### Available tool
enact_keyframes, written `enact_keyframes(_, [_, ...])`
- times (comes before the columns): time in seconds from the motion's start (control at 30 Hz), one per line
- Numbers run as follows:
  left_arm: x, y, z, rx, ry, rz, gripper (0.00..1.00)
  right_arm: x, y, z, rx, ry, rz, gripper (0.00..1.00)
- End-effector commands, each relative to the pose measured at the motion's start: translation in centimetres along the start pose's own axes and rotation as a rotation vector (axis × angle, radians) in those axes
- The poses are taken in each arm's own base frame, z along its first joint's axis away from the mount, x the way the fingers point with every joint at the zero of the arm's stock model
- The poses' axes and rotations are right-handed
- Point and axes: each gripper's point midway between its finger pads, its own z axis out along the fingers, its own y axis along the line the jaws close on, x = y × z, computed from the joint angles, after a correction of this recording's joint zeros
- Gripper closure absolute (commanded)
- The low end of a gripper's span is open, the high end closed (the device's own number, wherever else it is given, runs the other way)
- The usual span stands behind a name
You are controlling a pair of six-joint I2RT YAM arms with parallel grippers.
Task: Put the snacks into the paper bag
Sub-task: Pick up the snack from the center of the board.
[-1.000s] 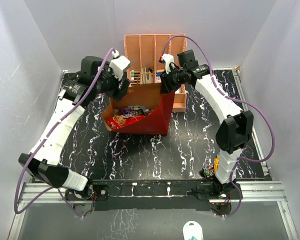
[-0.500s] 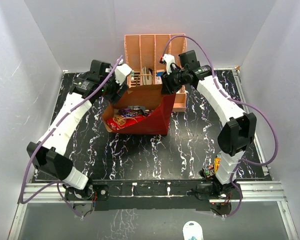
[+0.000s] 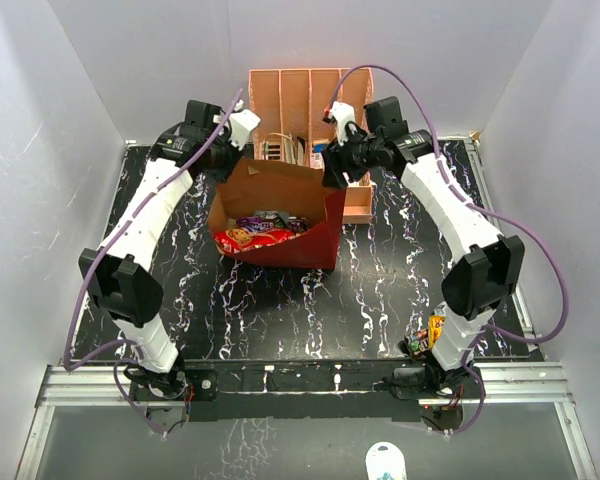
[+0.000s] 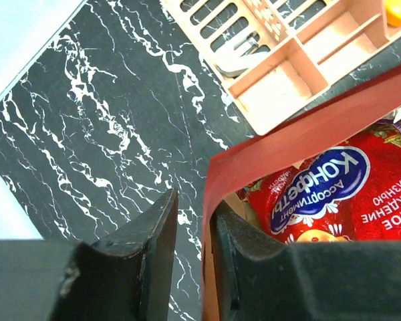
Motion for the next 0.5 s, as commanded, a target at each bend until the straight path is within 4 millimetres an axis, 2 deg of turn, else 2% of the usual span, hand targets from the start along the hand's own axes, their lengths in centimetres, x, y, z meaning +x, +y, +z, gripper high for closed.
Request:
enact_keyframes(0.0, [-1.3, 2.3, -0.5, -0.002, -0.043, -0.080, 0.77, -4.0, 0.8, -5.2, 0.083, -0.132, -0.096, 0.39])
enact_keyframes(0.13, [-1.6, 2.6, 0.0, 0.030, -0.047, -0.136, 0.79, -4.5, 0.7, -8.3, 0.133, -0.169, -0.113, 0.34])
enact_keyframes(0.23, [-1.8, 2.5, 0.5, 0.044, -0.043, -0.160, 0.76, -3.6, 0.6, -10.7, 0.178, -0.168, -0.128, 0.32])
enact_keyframes(0.33, [-1.5, 2.7, 1.0, 0.044, -0.036, -0.169, 0.75, -0.7, -0.8, -13.0, 0.249, -0.144, -0.101, 0.31])
enact_keyframes(0.47, [-0.9, 3.7, 1.6, 0.054, -0.032, -0.188, 0.74, 4.9, -2.6, -15.2, 0.335, -0.059, -0.013, 0.31])
